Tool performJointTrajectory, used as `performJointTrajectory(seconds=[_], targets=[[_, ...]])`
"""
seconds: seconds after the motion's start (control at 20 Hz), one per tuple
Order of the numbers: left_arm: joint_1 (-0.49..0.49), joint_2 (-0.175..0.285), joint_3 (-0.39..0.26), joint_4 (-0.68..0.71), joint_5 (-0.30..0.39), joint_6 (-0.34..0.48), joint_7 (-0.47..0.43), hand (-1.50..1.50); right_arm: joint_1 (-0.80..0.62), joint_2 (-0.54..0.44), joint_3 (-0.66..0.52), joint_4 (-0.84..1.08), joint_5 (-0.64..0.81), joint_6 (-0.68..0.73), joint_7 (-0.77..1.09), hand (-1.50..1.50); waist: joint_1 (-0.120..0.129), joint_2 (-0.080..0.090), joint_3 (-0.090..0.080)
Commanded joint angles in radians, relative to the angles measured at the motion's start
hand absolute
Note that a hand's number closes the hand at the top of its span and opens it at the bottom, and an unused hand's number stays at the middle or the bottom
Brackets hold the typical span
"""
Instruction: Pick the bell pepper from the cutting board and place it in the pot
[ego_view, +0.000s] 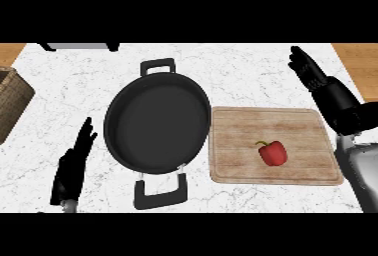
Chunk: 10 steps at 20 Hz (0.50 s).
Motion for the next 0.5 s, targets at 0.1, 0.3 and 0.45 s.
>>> performJointTrajectory(seconds=[0.1, 0.3, 0.45], targets=[[0.004, 0.099, 0.104, 0.002, 0.027, -0.059, -0.018, 0.0, 0.192, -0.033, -0.057, -0.057, 0.053, -0.099, 0.064, 1.5, -0.012, 0.013, 0.015], [0.024, 0.116, 0.112, -0.008, 0.026, -0.046, 0.011, 0.0, 0.216, -0.326, -0.086, -0.042, 0.386, -0.182, 0.023, 1.5, -0.06, -0.005, -0.01], [0.03, 0.138, 0.141, 0.002, 0.05, -0.07, 0.01, 0.0, 0.331, -0.2, -0.136, -0.129, 0.471, -0.443, -0.174, -1.5, -0.068, 0.001, 0.016]])
